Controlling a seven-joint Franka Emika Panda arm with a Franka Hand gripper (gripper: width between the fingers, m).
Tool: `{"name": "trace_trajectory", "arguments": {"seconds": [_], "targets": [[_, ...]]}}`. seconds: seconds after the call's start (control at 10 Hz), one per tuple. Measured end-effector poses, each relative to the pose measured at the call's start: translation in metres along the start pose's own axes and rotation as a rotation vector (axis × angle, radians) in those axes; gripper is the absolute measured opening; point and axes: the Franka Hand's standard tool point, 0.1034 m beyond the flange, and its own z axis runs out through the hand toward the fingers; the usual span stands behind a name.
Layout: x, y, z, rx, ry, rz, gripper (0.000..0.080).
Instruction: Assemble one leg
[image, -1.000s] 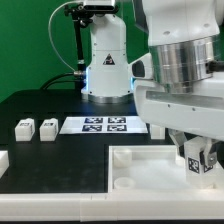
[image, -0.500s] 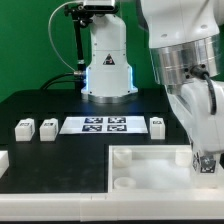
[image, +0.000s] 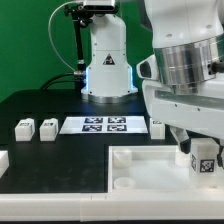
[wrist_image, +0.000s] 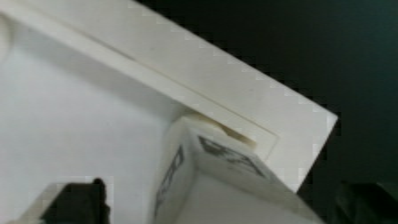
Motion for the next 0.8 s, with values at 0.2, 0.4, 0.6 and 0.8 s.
{"name": "trace_trajectory", "arguments": {"seconds": [0.2, 0.4, 0.6, 0.8], "targets": [[-0.0014, 0.0003, 0.0002, -0.05, 0.03, -0.412, 0.0648], [-0.0013, -0.0012, -0.0009, -0.109, 0.047, -0.803, 0.0648], [0.0014, -0.0005, -0.0005, -0.104, 0.052, -0.807, 0.0648], [0.0012, -0.0006, -0.0004, -0.101, 0.054, -0.755, 0.0383]]}}
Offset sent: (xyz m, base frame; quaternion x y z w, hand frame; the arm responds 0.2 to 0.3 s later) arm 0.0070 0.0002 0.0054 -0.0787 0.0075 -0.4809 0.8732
